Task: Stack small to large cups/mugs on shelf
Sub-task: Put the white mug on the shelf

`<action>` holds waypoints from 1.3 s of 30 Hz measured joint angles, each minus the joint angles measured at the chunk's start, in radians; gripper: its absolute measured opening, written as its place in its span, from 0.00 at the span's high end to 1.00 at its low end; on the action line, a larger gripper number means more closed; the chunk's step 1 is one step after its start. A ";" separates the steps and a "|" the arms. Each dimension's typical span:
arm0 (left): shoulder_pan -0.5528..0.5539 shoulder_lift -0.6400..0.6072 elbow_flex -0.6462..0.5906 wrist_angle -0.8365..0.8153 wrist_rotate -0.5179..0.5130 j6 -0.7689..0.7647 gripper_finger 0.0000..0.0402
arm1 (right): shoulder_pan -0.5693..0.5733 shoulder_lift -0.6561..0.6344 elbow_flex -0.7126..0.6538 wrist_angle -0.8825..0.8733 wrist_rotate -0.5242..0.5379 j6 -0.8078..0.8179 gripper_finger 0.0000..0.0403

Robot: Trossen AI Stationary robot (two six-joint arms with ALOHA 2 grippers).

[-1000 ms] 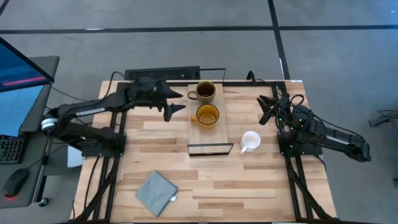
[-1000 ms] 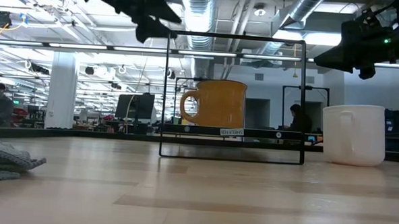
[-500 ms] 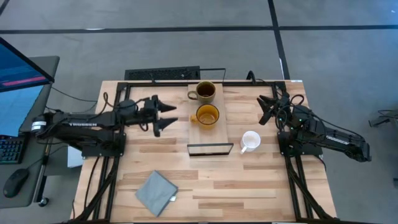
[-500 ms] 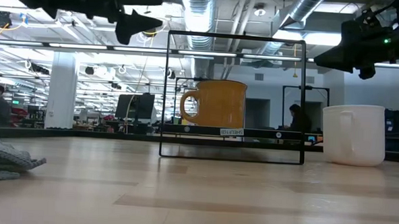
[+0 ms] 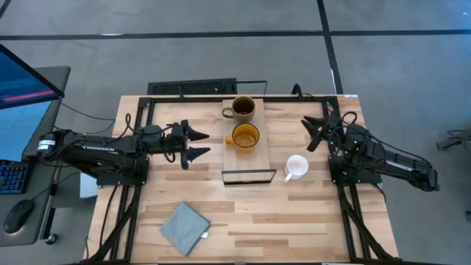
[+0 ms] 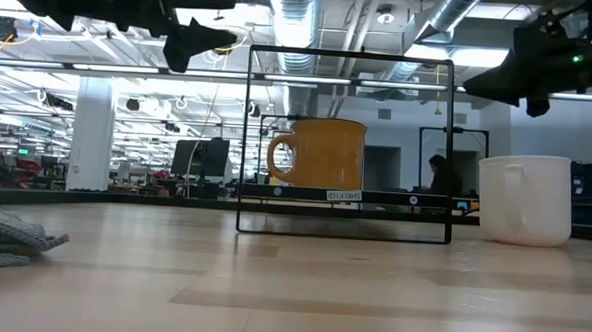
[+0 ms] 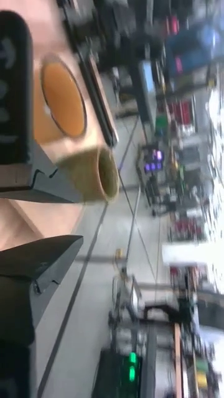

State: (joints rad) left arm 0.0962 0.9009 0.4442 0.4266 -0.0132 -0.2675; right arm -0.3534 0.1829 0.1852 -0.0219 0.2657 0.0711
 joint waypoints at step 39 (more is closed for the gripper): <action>-0.006 0.000 -0.005 -0.132 -0.074 -0.028 0.34 | 0.074 0.487 0.620 -0.944 -0.347 0.271 0.71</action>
State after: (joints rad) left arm 0.0902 0.9012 0.4393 0.2942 -0.0875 -0.2958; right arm -0.2798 0.6697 0.8047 -0.9664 -0.0813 0.3418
